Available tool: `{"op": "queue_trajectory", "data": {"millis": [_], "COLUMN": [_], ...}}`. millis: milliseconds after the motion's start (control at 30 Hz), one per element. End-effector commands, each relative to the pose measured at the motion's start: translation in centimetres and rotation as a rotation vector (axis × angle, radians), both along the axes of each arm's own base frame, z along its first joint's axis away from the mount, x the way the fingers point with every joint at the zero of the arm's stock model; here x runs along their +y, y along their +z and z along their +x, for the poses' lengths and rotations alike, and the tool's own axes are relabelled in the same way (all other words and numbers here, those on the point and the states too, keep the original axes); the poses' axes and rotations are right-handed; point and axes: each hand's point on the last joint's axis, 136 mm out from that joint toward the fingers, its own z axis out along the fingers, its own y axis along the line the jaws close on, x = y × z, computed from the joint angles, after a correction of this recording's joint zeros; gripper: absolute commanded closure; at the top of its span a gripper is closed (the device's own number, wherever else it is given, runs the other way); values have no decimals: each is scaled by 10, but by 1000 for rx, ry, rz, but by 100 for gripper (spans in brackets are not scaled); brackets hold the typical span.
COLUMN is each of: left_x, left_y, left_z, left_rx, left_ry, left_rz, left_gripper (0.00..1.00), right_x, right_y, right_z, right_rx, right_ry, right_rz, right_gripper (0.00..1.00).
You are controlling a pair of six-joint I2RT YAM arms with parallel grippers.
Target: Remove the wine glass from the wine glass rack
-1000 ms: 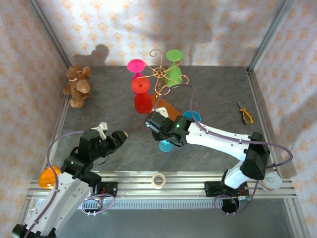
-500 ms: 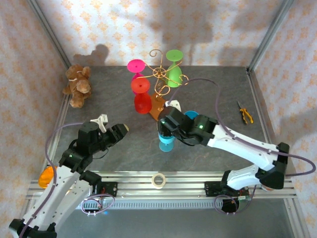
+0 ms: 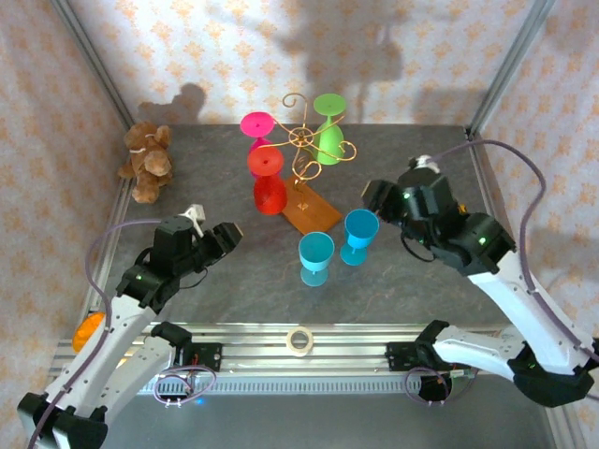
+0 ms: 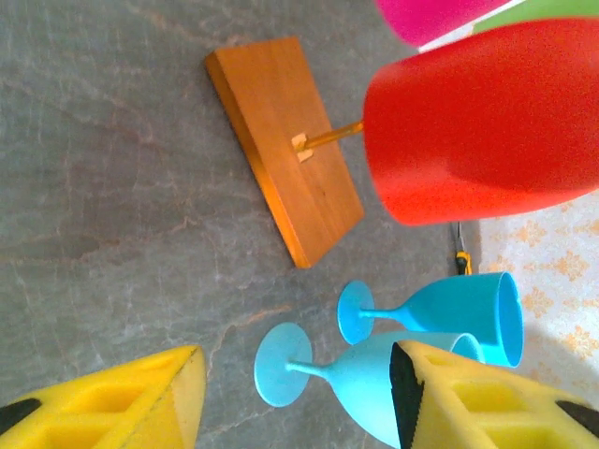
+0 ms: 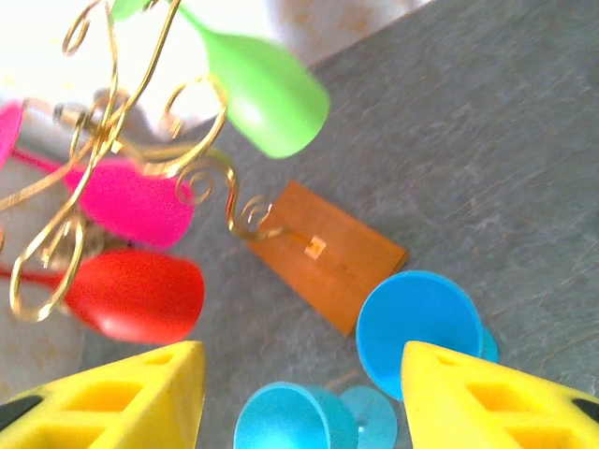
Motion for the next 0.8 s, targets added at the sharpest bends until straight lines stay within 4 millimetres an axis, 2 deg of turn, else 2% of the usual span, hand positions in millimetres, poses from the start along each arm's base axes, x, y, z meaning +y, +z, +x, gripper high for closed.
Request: {"op": "queue_trajectory", "data": {"millis": [0,167,300,433,567,633,767], "left_x": [13,17,31,52,68,69,73], "left_y": [10,16,23,40,53,57,52], "left_z": [5,6,-1,-11,-20,-22,-22], "left_rx": [-54,-73,-72,-89,-94,-104,-100], "left_ry": [42,64,118,194,271,277,322], "left_rz": [65,70,106,165,175,167,143], "left_gripper": [45,45,44,43,43,43,43], "right_x": [4,-2,-8,-5,1,3,4], "right_y": [20,32,49,59,63,62,55], "right_z": [15,55,98,136,171,189,211], "right_rx": [-23,-36,-86,-125,-123,-115,-104], "right_ry": [54,73,96,131,169,193,213], "right_rz": [114,209,318,331,350,391,352], "right_gripper": [40,37,36,36,35,37,39]}}
